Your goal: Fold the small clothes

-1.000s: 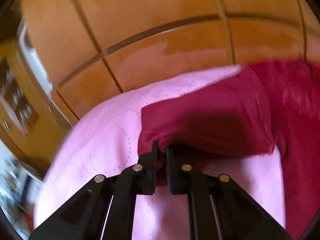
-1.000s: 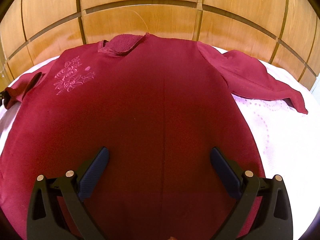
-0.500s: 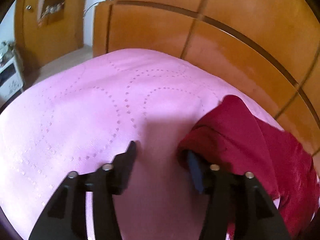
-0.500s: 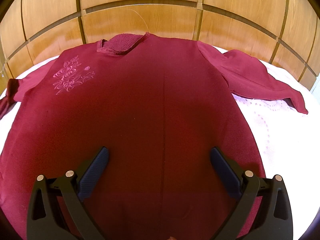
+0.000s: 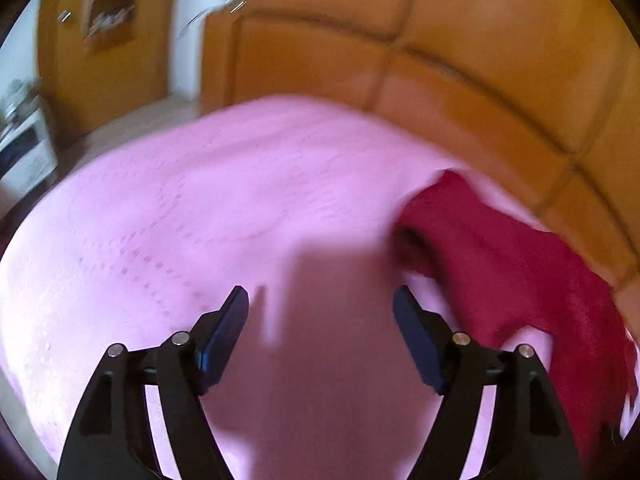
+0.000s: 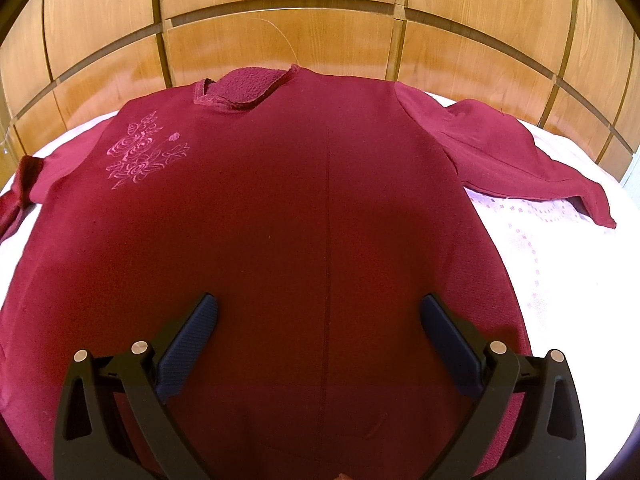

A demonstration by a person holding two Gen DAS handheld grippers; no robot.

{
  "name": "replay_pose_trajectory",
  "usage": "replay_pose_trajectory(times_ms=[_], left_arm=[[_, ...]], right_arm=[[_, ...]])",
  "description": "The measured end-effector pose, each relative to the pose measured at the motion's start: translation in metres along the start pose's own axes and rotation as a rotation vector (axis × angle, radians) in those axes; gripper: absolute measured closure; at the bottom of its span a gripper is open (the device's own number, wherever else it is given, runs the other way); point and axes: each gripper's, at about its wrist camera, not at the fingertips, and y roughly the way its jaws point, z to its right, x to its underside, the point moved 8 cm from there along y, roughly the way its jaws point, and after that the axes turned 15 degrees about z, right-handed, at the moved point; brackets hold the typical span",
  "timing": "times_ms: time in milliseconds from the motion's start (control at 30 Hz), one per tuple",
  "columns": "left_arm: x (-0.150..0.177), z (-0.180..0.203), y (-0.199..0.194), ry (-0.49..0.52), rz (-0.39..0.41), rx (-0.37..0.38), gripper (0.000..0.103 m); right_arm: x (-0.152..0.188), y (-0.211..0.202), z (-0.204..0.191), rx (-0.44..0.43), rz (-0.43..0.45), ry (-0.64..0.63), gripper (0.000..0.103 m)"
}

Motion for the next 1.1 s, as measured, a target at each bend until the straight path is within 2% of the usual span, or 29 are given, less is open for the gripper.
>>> replay_pose_trajectory(times_ms=[67, 133, 200, 267, 300, 333, 400, 433, 533, 633, 733, 767, 800, 833, 867, 900, 1000, 1100], left_arm=[[-0.002, 0.038, -0.014, 0.153, 0.058, 0.096, 0.031], [0.006, 0.081, -0.020, 0.323, 0.066, 0.195, 0.033], [0.016, 0.110, -0.012, 0.435, 0.051, 0.238, 0.034], [0.024, 0.126, 0.004, 0.501, 0.015, 0.236, 0.035], [0.028, 0.130, 0.013, 0.520, -0.008, 0.228, 0.039], [0.036, 0.133, 0.030, 0.552, -0.069, 0.204, 0.057], [0.046, 0.133, 0.049, 0.565, -0.154, 0.197, 0.084], [0.042, 0.132, 0.052, 0.558, -0.148, 0.196, 0.096], [0.018, 0.131, 0.053, 0.500, -0.120, 0.194, 0.096], [-0.017, 0.117, 0.052, 0.436, -0.040, 0.144, 0.096], [-0.057, 0.083, 0.059, 0.340, 0.022, 0.039, 0.091], [-0.068, 0.067, 0.065, 0.304, 0.044, -0.018, 0.083], [-0.072, 0.058, 0.071, 0.284, 0.058, -0.062, 0.055], [-0.078, 0.040, 0.072, 0.254, 0.072, -0.136, 0.027], [-0.082, 0.026, 0.073, 0.230, 0.086, -0.188, 0.022], [-0.082, 0.016, 0.071, 0.200, 0.095, -0.207, 0.020], [-0.064, 0.019, 0.069, 0.159, 0.050, -0.144, 0.019], [-0.029, 0.047, 0.052, 0.127, -0.005, 0.009, 0.019]], right_arm=[[0.000, 0.000, 0.000, 0.000, 0.000, 0.000, 0.003], [0.000, 0.000, 0.000, -0.001, 0.000, 0.001, 0.003], [0.000, 0.000, -0.001, 0.000, 0.000, 0.001, 0.003], [0.000, 0.000, -0.001, -0.001, 0.000, 0.001, 0.003], [0.000, 0.000, -0.001, -0.001, 0.000, 0.001, 0.003], [0.000, 0.000, -0.001, -0.001, 0.000, 0.002, 0.003], [0.000, 0.000, -0.001, -0.001, 0.000, 0.002, 0.003], [0.000, 0.001, -0.001, -0.001, 0.000, 0.003, 0.003], [0.000, 0.000, -0.001, -0.001, 0.001, 0.002, 0.003], [0.000, 0.000, -0.002, -0.001, 0.001, 0.003, 0.003], [-0.001, 0.000, -0.001, -0.001, 0.001, 0.003, 0.003], [-0.001, 0.000, -0.002, -0.001, 0.001, 0.004, 0.003], [-0.001, 0.000, -0.002, -0.001, 0.001, 0.004, 0.003], [-0.001, 0.000, -0.001, -0.001, 0.001, 0.004, 0.003], [-0.001, 0.000, -0.001, -0.002, 0.001, 0.004, 0.003], [-0.001, 0.000, -0.002, -0.002, 0.001, 0.005, 0.003], [-0.002, 0.001, -0.002, -0.004, 0.002, 0.007, 0.003], [-0.002, 0.002, -0.003, -0.005, 0.003, 0.009, 0.003]])
